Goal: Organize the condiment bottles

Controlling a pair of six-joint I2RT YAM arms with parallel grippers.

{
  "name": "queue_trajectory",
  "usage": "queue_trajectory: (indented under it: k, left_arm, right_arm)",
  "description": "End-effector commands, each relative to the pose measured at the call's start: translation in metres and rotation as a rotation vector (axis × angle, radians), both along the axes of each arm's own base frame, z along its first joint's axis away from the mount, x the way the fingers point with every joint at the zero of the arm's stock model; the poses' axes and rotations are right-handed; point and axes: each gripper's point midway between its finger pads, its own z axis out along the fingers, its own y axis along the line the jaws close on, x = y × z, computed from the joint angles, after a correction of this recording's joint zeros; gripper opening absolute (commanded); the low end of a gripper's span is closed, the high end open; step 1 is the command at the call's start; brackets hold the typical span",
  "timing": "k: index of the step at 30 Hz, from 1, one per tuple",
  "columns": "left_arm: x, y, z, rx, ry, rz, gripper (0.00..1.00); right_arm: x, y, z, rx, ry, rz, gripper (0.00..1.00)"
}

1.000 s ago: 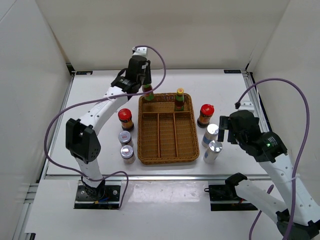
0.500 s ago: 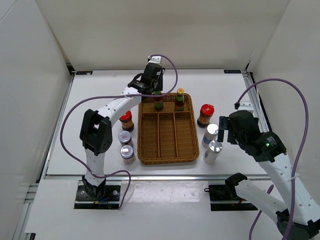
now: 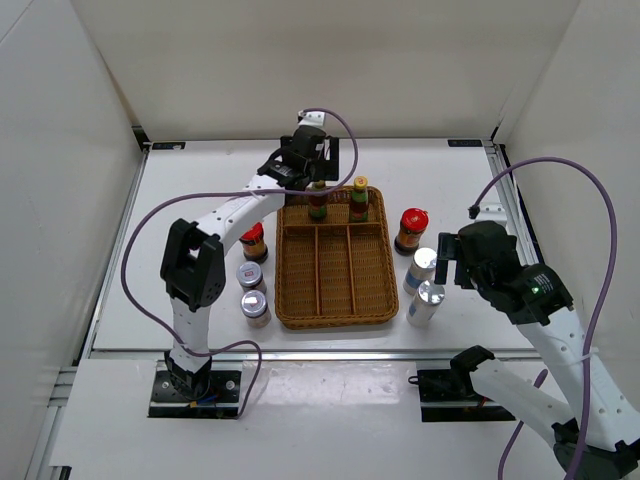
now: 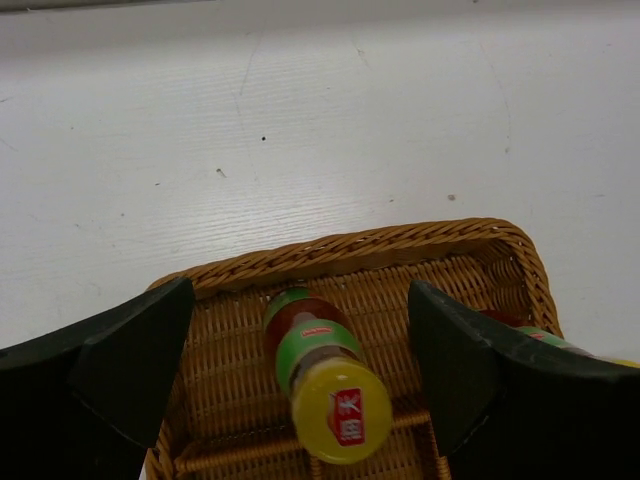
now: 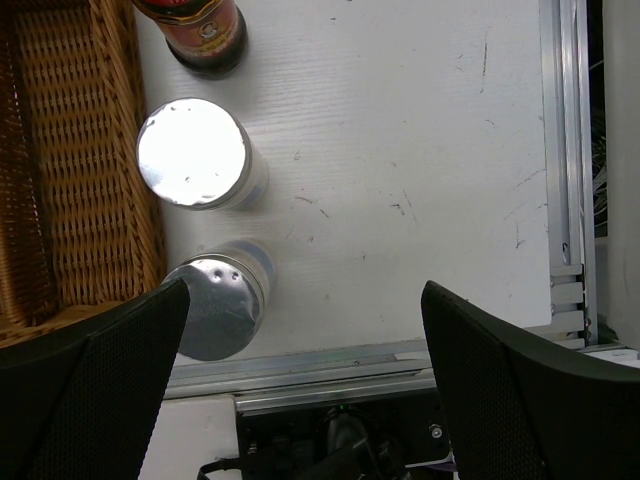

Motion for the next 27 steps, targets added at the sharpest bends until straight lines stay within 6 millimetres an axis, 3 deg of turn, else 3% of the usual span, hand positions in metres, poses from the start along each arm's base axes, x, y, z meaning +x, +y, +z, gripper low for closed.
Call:
queue_trajectory:
  k: [1,5,6,8,9,10,11,12,13,14,15,16,17,18,20,22,27]
  left_arm:
    - [0.001,-0.007,0.046,-0.048,-0.087,-0.001,0.99]
    - [-0.002,-0.002,0.065,-0.047,-0.108,0.005,0.99]
    - [-0.004,0.002,0.086,-0.055,-0.145,0.012,0.99]
    - [-0.011,0.013,0.103,-0.047,-0.167,0.034,0.99]
    - [-0.018,0.021,0.101,-0.029,-0.152,0.046,0.99]
    - [-0.031,0.032,0.122,-0.042,-0.179,0.058,0.99]
    - [-0.038,0.042,0.128,-0.038,-0.191,0.08,0.99]
    - [-0.05,0.052,0.105,-0.011,-0.149,0.094,0.99]
    - [-0.068,0.069,0.124,-0.039,-0.181,0.127,0.99]
    - [-0.08,0.076,0.12,-0.051,-0.172,0.134,0.99]
    - [-0.094,0.086,0.087,-0.024,-0.113,0.14,0.99]
    - [-0.11,0.101,0.1,-0.088,-0.133,0.166,0.99]
    - [-0.117,0.113,0.093,-0.106,-0.121,0.184,0.99]
    - [-0.129,0.12,0.065,-0.098,-0.065,0.178,0.99]
    - [-0.143,0.138,0.063,-0.148,-0.064,0.205,0.99]
    - [-0.155,0.141,0.038,-0.145,-0.012,0.187,0.99]
    - [-0.161,0.145,0.008,-0.126,0.066,0.19,0.99]
  right_arm:
    - [0.004,0.002,0.006,0.014,-0.037,0.002,1.0]
    - [0.004,0.002,0.006,0.014,-0.037,0.002,1.0]
    - [0.004,0.002,0.006,0.014,-0.037,0.002,1.0]
    - [0.004,0.002,0.006,0.014,-0.037,0.002,1.0]
    - [0.004,0.002,0.006,0.014,-0.037,0.002,1.0]
    - [0.004,0.002,0.006,0.014,-0.037,0.002,1.0]
    - [0.004,0.002,0.006,0.014,-0.037,0.002,1.0]
    - [0.004,0.002,0.006,0.014,-0.037,0.002,1.0]
    - [0.004,0.002,0.006,0.014,-0.037,0.002,1.0]
    - [0.004,0.002,0.006,0.014,-0.037,0.002,1.0]
    - [0.007,0.003,0.006,0.014,-0.037,0.002,1.0]
    - [0.007,0.003,0.006,0.014,-0.037,0.002,1.0]
    - [0.007,0.003,0.006,0.014,-0.037,0.002,1.0]
    - [0.007,0.007,0.004,0.015,-0.024,0.017,1.0]
    - [0.007,0.007,0.004,0.015,-0.024,0.017,1.0]
    - [0.008,0.007,0.002,0.01,-0.016,0.017,1.0]
    - [0.008,0.007,0.002,0.01,-0.016,0.017,1.0]
